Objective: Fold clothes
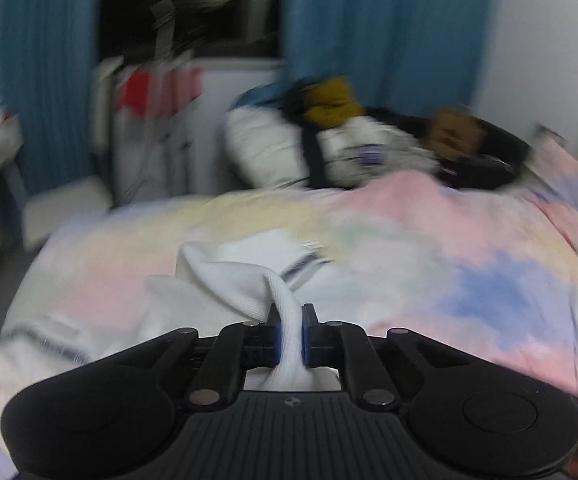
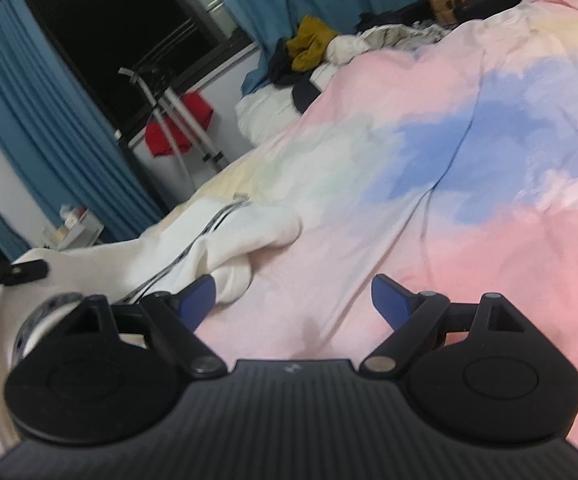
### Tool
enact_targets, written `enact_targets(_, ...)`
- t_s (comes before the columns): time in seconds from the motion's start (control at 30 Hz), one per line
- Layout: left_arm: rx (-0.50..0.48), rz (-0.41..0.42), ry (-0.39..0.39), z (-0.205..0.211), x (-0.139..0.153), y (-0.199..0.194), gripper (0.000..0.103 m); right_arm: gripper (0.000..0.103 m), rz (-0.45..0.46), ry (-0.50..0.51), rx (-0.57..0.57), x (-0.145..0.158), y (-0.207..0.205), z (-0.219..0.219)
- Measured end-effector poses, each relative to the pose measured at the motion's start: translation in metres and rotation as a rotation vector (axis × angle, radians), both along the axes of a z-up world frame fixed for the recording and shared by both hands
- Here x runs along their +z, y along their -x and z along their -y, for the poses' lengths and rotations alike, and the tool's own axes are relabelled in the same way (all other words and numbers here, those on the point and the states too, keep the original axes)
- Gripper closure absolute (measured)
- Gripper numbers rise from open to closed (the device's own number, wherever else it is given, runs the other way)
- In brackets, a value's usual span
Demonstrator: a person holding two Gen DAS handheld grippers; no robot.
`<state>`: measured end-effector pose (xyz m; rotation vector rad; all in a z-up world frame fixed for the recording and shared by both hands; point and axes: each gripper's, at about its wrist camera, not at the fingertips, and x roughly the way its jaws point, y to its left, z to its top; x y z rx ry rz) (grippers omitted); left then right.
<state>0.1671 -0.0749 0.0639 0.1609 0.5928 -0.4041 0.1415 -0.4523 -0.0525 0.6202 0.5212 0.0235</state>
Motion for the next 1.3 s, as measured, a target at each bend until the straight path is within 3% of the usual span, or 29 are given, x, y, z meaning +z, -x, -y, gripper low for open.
enact_targets(0.07, -0.139, 0.066, -0.054, 0.027, 0.001, 0.040, 0.096, 0.017, 0.008, -0.030, -0.023, 0.002, 0.002, 0.008)
enact_targets(0.13, -0.284, 0.088, -0.045, 0.045, -0.005, 0.079, 0.097, 0.017, 0.019, -0.063, -0.035, 0.003, 0.004, 0.016)
enact_targets(0.23, -0.392, 0.071, -0.050, 0.064, -0.024, 0.127, 0.102, 0.017, 0.033, -0.101, -0.043, 0.006, 0.008, 0.023)
enact_targets(0.3, -0.416, 0.011, 0.024, 0.064, -0.043, 0.144, 0.103, 0.016, 0.041, -0.139, -0.029, 0.006, 0.010, 0.026)
enact_targets(0.4, -0.402, -0.013, 0.051, 0.061, -0.073, 0.158, 0.102, 0.015, 0.043, -0.221, 0.036, 0.003, 0.011, 0.028)
enact_targets(0.53, -0.296, 0.004, 0.111, 0.047, -0.088, 0.154, 0.101, 0.017, 0.020, -0.253, 0.106, 0.001, 0.008, 0.014)
enact_targets(0.63, -0.252, 0.035, 0.146, 0.038, -0.074, 0.147, 0.083, 0.019, 0.008, -0.181, 0.092, 0.004, 0.005, 0.007)
enact_targets(0.73, -0.242, 0.090, 0.126, 0.039, -0.041, 0.143, 0.063, 0.019, -0.005, -0.116, 0.052, 0.005, 0.002, 0.006)
enact_targets(0.77, -0.232, 0.112, 0.104, 0.044, -0.029, 0.139, 0.052, 0.019, -0.008, -0.099, 0.039, 0.005, 0.002, 0.006)
enact_targets(0.87, -0.159, 0.149, 0.020, 0.064, 0.003, 0.110, 0.047, 0.019, -0.015, -0.072, 0.020, 0.003, 0.001, 0.007)
enact_targets(1.03, 0.004, -0.061, -0.084, 0.098, 0.012, -0.011, 0.047, 0.019, -0.040, -0.041, 0.014, -0.006, -0.004, 0.007)
enact_targets(1.13, 0.098, -0.197, -0.132, 0.111, -0.008, -0.092, 0.047, 0.019, -0.049, -0.048, 0.012, -0.010, -0.008, 0.008)
enact_targets(1.23, 0.185, -0.367, -0.090, 0.111, -0.035, -0.158, 0.049, 0.019, -0.049, -0.053, 0.016, -0.014, -0.011, 0.010)
enact_targets(1.3, 0.243, -0.415, -0.078, 0.111, -0.054, -0.188, 0.052, 0.019, -0.045, -0.049, 0.019, -0.016, -0.013, 0.011)
